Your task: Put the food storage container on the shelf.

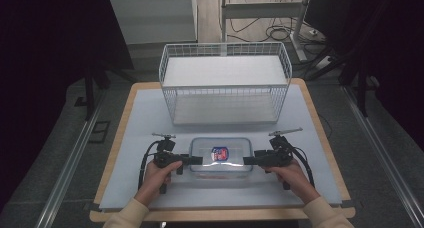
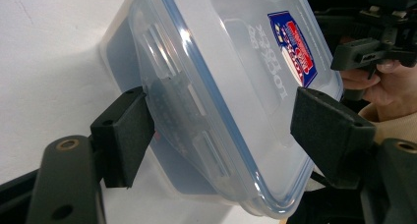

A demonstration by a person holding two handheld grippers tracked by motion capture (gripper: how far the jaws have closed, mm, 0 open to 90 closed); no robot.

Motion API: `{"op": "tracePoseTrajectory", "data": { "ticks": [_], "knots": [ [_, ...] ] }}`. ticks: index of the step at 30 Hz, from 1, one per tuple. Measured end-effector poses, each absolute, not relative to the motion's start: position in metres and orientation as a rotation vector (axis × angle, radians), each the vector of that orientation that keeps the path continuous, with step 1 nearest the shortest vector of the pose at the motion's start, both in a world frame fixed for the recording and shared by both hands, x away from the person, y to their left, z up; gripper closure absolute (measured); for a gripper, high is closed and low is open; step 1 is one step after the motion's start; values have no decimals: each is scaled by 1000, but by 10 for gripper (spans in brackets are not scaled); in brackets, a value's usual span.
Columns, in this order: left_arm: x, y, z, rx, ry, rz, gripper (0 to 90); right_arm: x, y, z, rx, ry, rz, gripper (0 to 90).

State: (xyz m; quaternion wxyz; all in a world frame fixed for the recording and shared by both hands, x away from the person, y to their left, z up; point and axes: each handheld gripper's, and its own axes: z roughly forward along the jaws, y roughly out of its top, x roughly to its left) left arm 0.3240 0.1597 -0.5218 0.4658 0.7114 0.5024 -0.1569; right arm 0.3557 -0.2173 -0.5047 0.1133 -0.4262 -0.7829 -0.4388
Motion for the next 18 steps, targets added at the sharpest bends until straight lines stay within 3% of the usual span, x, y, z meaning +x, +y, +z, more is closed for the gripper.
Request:
{"op": "tracePoseTrajectory", "data": {
  "ticks": [7, 12, 13, 18],
  "knots": [
    [324, 160, -523, 1733, 1242, -393, 266, 361, -211, -509, -1234, -2222, -1266, 209],
    [324, 162, -523, 1716, 1251, -397, 283, 362, -216, -507, -1262, -2182, -1268, 314],
    [324, 163, -523, 1709, 1250, -398, 301, 362, -220, -506, -1271, -2156, -1284, 371],
    [319, 162, -519, 1713, 1245, -369, 323, 360, -224, -505, -1292, -2111, -1298, 432]
  ]
}}
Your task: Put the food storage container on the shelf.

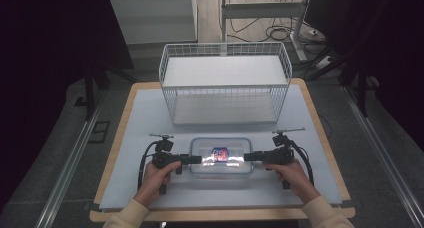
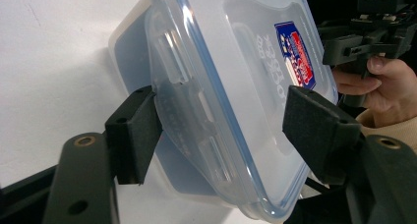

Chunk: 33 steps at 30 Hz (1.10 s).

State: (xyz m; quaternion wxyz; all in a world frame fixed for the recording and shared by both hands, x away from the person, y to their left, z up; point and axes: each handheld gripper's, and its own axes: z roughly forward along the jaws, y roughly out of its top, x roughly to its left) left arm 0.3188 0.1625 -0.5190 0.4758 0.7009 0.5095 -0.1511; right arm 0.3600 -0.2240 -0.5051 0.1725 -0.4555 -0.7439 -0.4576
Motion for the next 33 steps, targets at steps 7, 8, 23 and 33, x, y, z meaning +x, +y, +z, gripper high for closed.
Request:
{"op": "tracePoseTrajectory", "data": {
  "ticks": [7, 8, 23, 33],
  "knots": [
    [310, 168, -518, 1697, 1207, -350, 383, 351, -224, -499, -1267, -2158, -1326, 465],
    [309, 169, -518, 1693, 1201, -350, 390, 351, -224, -499, -1260, -2166, -1334, 466],
    [295, 172, -515, 1674, 1171, -317, 464, 339, -225, -494, -1243, -2202, -1368, 497],
    [287, 168, -508, 1654, 1182, -251, 481, 334, -226, -492, -1298, -2153, -1393, 526]
  ]
}}
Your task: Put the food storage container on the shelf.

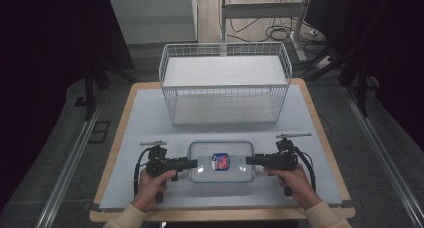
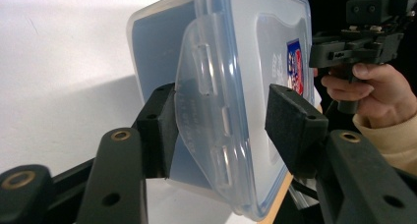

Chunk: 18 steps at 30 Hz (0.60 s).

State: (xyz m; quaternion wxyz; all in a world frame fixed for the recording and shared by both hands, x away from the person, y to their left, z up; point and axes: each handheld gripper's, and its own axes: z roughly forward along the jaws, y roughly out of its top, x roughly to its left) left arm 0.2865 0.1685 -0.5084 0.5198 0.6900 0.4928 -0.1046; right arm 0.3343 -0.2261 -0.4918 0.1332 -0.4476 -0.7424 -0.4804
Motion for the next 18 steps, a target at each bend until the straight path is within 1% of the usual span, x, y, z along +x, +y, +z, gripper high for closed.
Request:
{"op": "tracePoseTrajectory", "data": {
  "ticks": [4, 18],
  "knots": [
    [282, 165, -501, 1666, 1176, -186, 489, 333, -226, -489, -1303, -2163, -1403, 529],
    [281, 163, -492, 1663, 1158, -155, 494, 331, -227, -479, -1284, -2197, -1450, 532]
  ]
}}
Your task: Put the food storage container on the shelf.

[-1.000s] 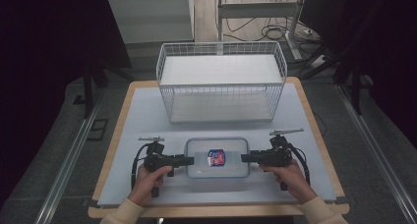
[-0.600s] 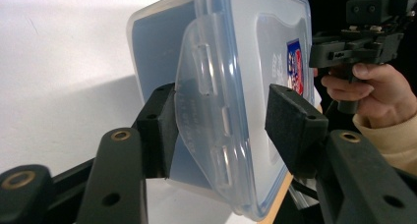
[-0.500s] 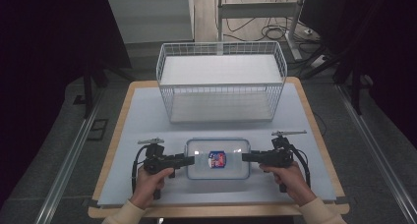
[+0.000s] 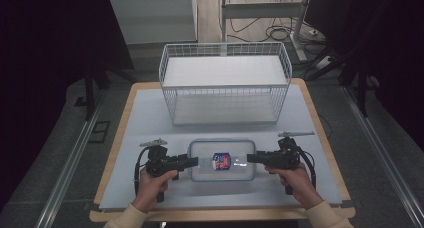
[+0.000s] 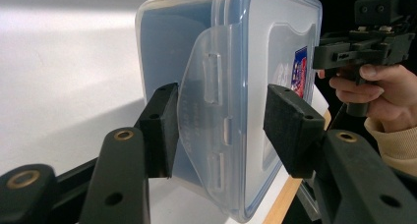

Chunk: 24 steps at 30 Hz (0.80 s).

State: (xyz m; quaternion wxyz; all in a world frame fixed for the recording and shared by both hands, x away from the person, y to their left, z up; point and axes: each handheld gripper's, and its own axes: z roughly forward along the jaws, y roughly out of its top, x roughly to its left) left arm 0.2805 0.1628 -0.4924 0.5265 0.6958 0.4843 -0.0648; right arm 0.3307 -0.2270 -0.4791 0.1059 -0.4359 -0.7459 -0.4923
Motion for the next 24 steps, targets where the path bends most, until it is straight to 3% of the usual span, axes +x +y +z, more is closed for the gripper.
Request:
{"op": "tracePoseTrajectory", "data": {
  "ticks": [24],
  "knots": [
    [284, 159, -471, 1660, 1116, -101, 496, 331, -230, -457, -1224, -2263, -1549, 532]
  ]
}}
